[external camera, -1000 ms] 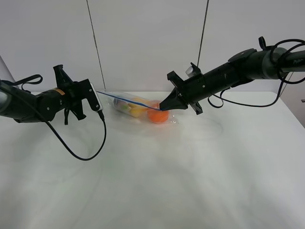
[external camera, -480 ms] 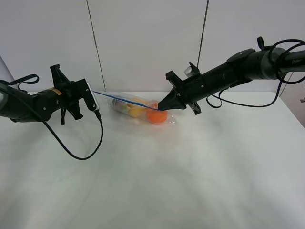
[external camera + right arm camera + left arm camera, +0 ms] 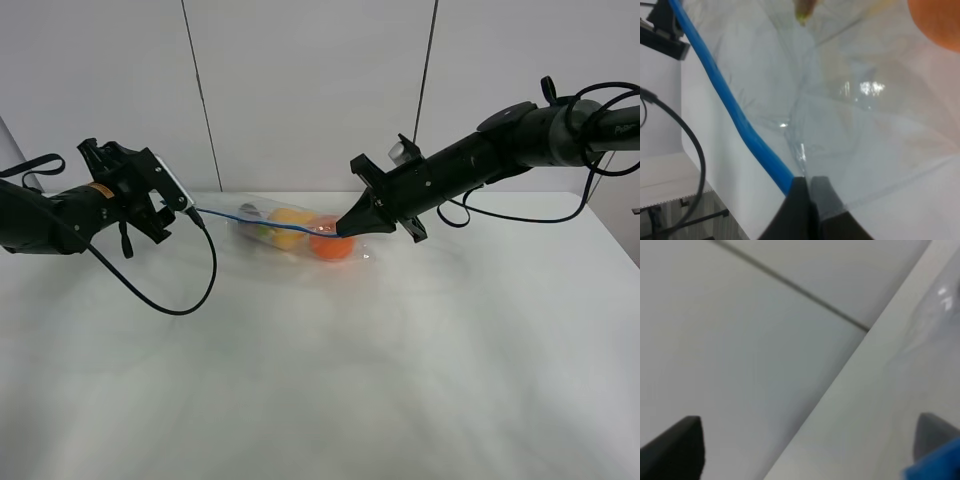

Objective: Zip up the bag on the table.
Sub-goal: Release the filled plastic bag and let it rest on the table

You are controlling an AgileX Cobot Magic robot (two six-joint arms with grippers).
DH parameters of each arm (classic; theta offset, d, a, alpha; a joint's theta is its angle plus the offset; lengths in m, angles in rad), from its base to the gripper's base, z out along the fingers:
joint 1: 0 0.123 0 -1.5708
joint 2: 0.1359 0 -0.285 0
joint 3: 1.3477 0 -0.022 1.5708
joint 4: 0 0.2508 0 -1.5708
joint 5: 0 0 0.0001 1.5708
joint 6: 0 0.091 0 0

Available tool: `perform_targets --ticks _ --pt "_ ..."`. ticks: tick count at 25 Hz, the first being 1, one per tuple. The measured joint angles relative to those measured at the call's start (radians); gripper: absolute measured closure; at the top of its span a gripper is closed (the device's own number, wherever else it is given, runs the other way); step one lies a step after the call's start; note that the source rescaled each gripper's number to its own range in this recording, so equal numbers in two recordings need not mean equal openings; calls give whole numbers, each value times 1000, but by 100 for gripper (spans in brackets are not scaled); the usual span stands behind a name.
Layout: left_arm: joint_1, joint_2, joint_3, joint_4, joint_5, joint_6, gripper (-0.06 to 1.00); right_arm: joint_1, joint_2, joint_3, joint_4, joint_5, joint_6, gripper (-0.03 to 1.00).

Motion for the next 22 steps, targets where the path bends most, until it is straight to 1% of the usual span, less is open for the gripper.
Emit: perform_targets --ticks 5,9,11,18,20,22 --pt "63 0 0 -23 -5 -26 -5 0 0 0 0 0 0 97" --pt "95 0 0 -34 -51 -76 -6 0 0 0 0 2 0 97" --pt "99 0 0 -67 -90 -122 -6 0 0 0 0 2 1 97" --pt "99 -3 0 -256 -228 -281 -6 0 0 0 0 6 1 97" --pt "100 -15 0 -279 -232 -330 -6 0 0 0 0 6 1 97" --pt "100 -38 0 -275 -232 -399 -6 0 0 0 0 6 2 97"
